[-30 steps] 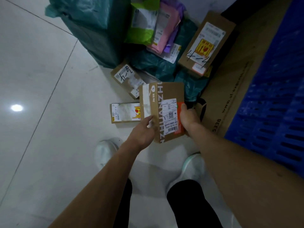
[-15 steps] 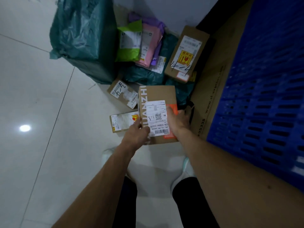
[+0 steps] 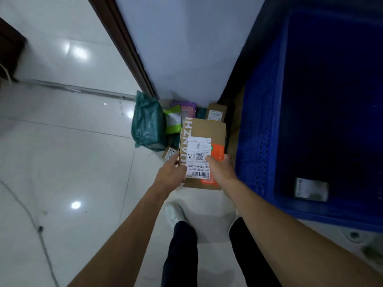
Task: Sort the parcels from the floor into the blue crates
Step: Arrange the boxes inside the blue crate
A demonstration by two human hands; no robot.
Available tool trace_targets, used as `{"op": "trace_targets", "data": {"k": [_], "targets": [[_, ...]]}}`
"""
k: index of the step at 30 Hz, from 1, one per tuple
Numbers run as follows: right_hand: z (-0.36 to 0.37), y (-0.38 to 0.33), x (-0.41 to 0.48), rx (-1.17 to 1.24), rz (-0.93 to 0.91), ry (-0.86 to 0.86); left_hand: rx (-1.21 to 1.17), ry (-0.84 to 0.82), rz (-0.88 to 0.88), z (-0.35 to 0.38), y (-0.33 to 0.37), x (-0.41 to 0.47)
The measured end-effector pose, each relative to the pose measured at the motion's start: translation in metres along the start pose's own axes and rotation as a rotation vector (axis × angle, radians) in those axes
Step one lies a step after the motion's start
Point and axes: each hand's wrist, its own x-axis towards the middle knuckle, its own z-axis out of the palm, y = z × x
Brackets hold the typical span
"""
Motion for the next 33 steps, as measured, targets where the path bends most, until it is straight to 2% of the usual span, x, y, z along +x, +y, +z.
{"op": "trace_targets", "data": {"k": [8, 16, 23, 29, 33], "targets": [[-0.092, -0.092, -0.18, 0.138, -0.285, -0.191, -0.011, 0.096, 0.141, -0.068, 0.136, -0.182], [-0.198, -0.138, -0.267, 0.046, -0.69, -0.181, -0.105, 0.203, 0.274, -0.06, 0.23, -0.298], [-0.28, -0.132, -0.268, 0.103, -0.855, -0.119, -0.169, 0.244, 0.413, -0.004, 0.284, -0.332], [-0.345, -0.12, -0.301, 0.254, -1.012, -0.061, -0.202, 0.168, 0.483, 0.056, 0.322, -0.333], [-0.368, -0.102, -0.297, 0.236, -1.001, 0.015, -0.157, 0.097, 0.494, 0.085, 0.337, -0.333]]}}
